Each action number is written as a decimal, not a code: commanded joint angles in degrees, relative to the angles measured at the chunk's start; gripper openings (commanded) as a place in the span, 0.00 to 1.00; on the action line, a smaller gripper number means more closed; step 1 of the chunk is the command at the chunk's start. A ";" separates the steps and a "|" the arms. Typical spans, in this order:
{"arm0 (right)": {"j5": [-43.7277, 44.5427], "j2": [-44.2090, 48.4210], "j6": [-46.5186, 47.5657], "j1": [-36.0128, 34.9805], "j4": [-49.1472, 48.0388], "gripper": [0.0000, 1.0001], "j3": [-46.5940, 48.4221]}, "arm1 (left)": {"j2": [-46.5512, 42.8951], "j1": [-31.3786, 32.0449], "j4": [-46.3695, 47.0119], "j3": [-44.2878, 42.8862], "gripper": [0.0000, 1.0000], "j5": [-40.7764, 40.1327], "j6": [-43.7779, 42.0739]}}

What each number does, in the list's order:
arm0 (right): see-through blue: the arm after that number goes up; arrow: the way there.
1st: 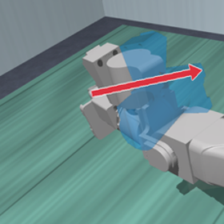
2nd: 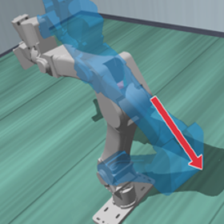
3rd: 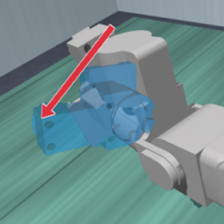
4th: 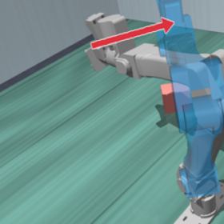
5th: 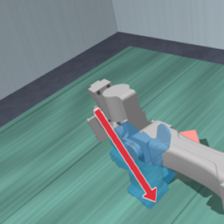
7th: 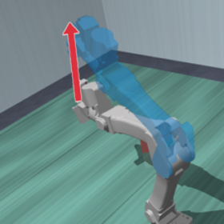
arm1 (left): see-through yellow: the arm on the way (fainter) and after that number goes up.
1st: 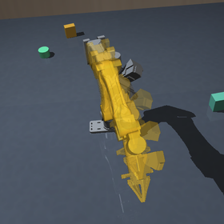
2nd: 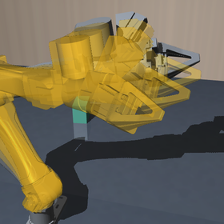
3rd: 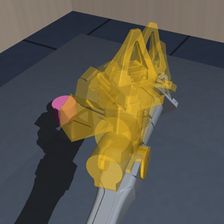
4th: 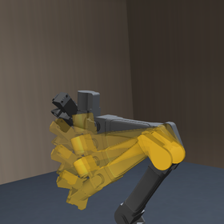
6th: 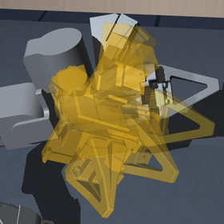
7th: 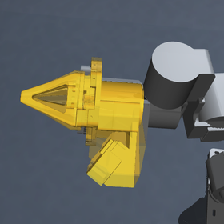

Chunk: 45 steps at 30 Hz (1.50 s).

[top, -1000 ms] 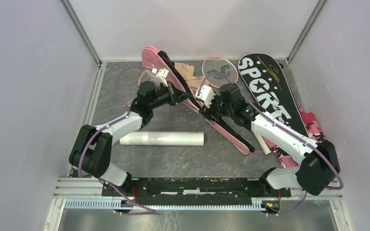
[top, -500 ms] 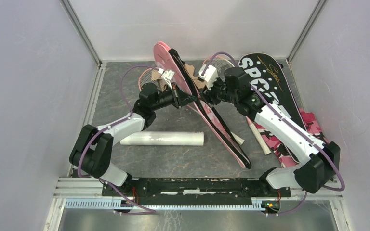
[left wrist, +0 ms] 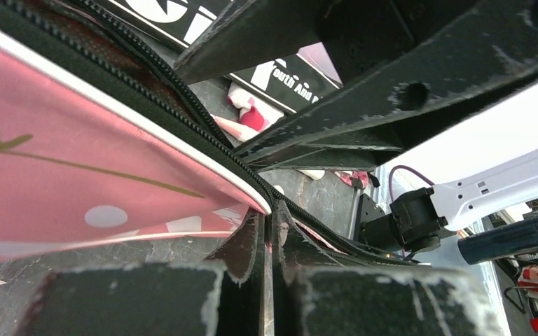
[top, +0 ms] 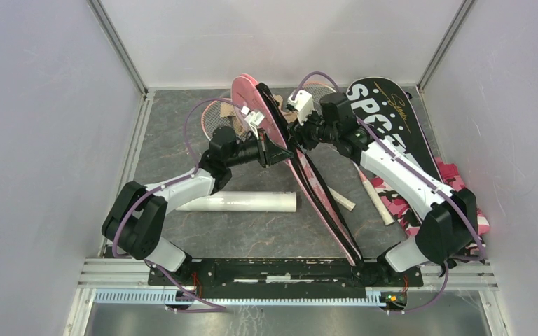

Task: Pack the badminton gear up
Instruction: Open the racket bag at the center of the board.

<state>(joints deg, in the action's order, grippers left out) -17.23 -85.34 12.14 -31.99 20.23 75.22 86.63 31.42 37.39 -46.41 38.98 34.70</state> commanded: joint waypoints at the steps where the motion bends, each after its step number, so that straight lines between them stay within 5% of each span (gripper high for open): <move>1: -0.67 -1.83 -2.53 0.62 -1.97 0.53 1.54 | -0.85 1.27 5.39 -0.34 0.02 2.13 -4.88; 7: 0.63 -4.88 -2.83 0.86 -0.78 0.43 3.34 | -0.84 1.50 3.87 -0.61 0.02 1.84 -6.87; 14: 6.18 -3.24 -3.87 5.08 -1.92 0.00 2.42 | -1.76 1.32 -3.47 -2.18 0.02 -3.47 -10.55; 32: 7.24 9.09 -15.51 9.01 -11.47 0.00 -6.59 | 3.71 0.46 -30.13 -21.91 0.02 -17.40 -10.80; 45: 7.93 8.26 -19.76 9.05 -13.77 0.00 -7.15 | 11.27 2.72 -36.18 -32.81 0.51 -24.01 -9.61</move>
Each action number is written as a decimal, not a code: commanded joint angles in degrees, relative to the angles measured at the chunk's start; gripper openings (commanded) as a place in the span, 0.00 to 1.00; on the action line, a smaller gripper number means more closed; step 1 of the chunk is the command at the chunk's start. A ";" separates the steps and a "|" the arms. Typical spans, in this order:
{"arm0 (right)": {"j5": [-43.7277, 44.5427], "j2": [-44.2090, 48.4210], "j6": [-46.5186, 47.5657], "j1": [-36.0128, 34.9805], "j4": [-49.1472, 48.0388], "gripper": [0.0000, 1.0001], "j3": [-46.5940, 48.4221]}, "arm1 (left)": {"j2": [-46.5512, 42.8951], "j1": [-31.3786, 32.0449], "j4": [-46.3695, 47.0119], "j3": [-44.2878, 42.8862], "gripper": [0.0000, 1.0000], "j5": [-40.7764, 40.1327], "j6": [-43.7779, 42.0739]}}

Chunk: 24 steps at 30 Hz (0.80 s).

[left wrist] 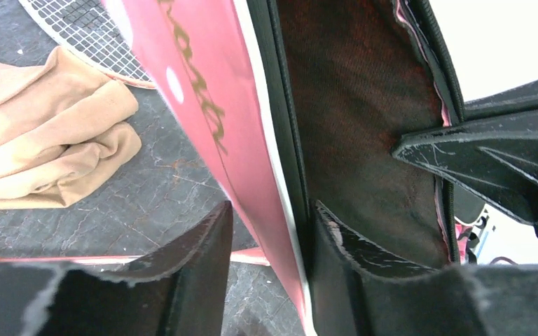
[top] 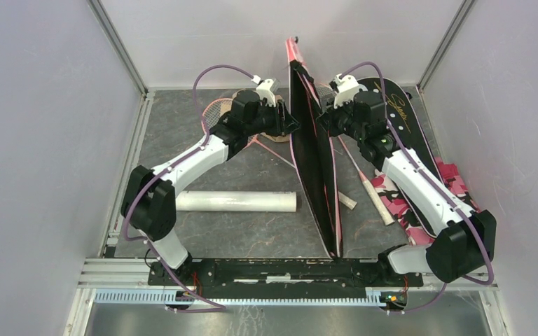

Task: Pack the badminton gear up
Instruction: Open the racket bag at the center of the board.

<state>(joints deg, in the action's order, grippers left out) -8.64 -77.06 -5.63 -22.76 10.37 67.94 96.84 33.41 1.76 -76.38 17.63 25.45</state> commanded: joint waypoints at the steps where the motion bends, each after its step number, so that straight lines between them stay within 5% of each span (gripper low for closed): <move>1: -0.67 0.01 -2.14 -0.16 -4.08 0.00 0.06 | 1.25 0.77 -0.61 -2.96 0.52 -3.08 -0.46; 8: -1.02 1.04 -3.97 1.19 -5.01 0.00 -1.30 | 1.56 1.43 -0.33 -1.02 0.51 -3.04 0.34; 10: -2.06 1.20 -4.70 1.73 -5.27 0.00 -1.80 | 1.41 1.63 0.26 -0.31 0.41 -2.40 0.40; 14: -3.44 1.62 -4.80 3.32 -4.81 0.00 -2.32 | 0.62 1.59 -0.70 -1.30 0.05 -0.61 -1.68; 18: -6.41 2.28 -3.17 5.40 -3.37 0.01 -2.01 | -2.04 1.57 -5.16 -3.83 0.02 1.32 -4.98; 24: -15.23 1.07 3.75 5.99 1.68 0.33 2.66 | -5.24 1.57 -12.07 -9.66 0.02 7.74 -4.29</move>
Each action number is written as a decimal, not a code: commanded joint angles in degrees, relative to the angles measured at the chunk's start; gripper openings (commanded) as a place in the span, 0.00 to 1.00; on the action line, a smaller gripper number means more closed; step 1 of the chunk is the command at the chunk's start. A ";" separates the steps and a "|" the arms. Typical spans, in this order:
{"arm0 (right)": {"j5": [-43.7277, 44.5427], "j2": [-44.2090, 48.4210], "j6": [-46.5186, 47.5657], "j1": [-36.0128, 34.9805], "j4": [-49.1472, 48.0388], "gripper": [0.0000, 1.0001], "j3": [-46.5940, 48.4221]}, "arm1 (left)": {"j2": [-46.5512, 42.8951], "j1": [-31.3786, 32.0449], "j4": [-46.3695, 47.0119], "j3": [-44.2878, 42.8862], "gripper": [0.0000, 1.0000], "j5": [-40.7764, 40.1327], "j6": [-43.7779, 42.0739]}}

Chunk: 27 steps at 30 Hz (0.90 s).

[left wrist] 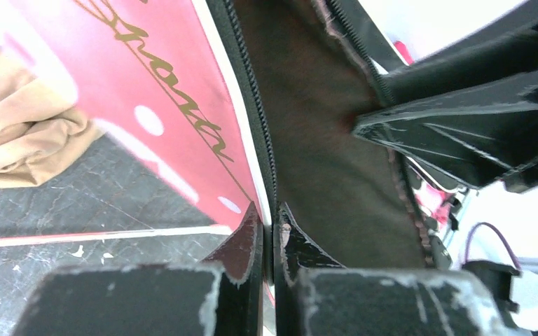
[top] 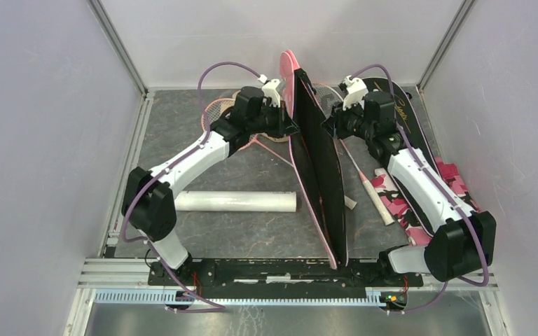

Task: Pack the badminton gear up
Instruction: Open the racket bag at the center of the board, then pick up the racket from the center of the board.

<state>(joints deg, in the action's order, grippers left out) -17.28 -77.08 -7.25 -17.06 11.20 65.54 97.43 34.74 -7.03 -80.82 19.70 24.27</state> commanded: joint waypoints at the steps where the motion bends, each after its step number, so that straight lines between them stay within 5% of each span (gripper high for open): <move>1: -7.75 0.74 6.39 0.26 2.24 0.39 6.02 | -6.55 0.24 -3.95 -5.60 0.02 5.66 -3.09; 9: -14.30 0.81 17.27 0.61 13.68 0.77 11.49 | -10.37 0.04 -13.79 -10.41 0.02 0.31 -7.55; 22: -23.60 10.01 27.80 4.85 21.51 0.81 10.05 | -13.02 -4.37 -20.91 -10.64 0.02 -2.65 -5.40; 27: -13.98 10.17 25.22 6.38 20.77 0.81 8.73 | -13.59 -8.59 -19.76 -8.83 0.02 1.58 -3.27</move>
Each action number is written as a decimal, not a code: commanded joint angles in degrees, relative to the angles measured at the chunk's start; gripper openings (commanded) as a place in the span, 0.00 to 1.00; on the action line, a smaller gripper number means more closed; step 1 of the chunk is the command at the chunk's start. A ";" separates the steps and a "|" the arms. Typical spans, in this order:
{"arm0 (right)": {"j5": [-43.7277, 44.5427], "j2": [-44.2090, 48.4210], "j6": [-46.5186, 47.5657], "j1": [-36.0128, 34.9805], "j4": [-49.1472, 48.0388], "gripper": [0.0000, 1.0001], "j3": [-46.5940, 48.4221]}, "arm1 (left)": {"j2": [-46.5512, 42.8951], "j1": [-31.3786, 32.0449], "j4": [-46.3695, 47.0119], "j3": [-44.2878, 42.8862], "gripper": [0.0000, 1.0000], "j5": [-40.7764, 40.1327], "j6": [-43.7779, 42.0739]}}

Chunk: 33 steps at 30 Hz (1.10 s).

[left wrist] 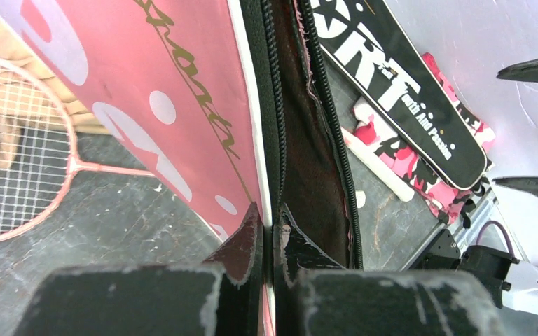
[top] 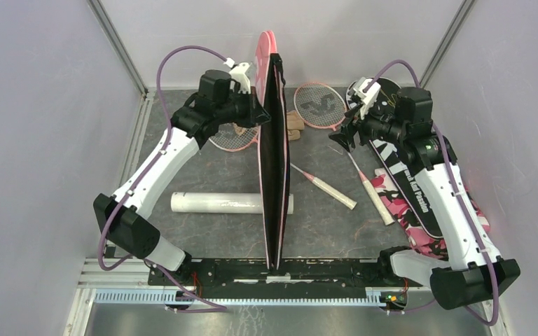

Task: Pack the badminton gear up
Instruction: Pick up the racket from the center of the board.

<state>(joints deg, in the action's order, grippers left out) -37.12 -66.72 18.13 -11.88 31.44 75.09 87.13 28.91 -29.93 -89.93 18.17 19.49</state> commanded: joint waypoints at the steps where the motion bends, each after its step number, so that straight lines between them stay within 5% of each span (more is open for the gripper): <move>1: 8.81 -1.58 -0.37 2.00 0.70 0.80 -0.72 | -3.29 -3.51 3.35 0.56 0.02 4.18 1.74; 8: 13.21 -14.14 3.02 8.01 0.48 0.78 -0.91 | -3.61 -6.69 4.34 2.63 0.02 3.19 -1.37; 21: 18.08 -39.14 9.43 8.46 -1.37 0.70 5.49 | -4.97 -7.20 9.72 5.22 0.02 4.46 -1.04; 33: 21.88 -47.84 10.11 7.25 -5.16 0.54 5.04 | -3.60 -7.21 10.39 4.78 0.02 5.14 -0.76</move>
<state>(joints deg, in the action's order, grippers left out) -16.88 -113.89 27.42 -3.75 29.63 79.70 84.68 21.82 -23.77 -84.31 21.61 19.49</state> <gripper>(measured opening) 0.565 0.055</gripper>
